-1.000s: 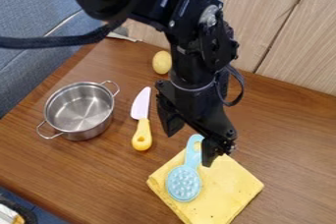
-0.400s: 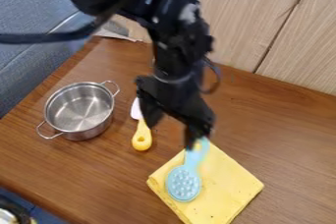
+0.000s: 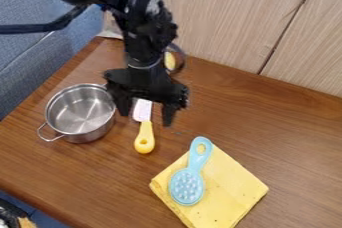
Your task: Picks a yellow knife and moves it on the right top side
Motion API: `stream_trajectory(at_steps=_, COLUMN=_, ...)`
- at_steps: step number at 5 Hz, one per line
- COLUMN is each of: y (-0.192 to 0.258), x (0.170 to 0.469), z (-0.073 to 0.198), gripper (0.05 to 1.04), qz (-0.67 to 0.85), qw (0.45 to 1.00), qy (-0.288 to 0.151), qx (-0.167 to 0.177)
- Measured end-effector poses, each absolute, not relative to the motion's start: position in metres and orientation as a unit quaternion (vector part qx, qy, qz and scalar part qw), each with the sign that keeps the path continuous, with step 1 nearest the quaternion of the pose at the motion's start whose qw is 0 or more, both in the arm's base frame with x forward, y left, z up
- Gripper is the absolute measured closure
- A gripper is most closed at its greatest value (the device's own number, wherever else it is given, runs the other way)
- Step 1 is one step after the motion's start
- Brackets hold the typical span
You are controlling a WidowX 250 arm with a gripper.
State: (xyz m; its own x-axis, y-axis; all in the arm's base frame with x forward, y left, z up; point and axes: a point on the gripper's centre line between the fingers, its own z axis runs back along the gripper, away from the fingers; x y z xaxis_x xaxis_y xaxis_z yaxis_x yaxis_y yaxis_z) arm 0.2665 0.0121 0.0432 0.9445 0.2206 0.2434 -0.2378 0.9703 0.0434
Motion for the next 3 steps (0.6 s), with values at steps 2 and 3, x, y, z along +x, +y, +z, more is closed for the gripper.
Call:
stream_trajectory(at_steps=2, y=0.018, x=0.261, z=0.012, gripper=0.083, qz=0.155, qw=0.979, qy=-0.122, qx=0.044)
stream_trajectory(at_steps=3, y=0.01, x=0.258, z=0.001, gripper=0.083, qz=0.158, qw=0.979, qy=-0.123, qx=0.04)
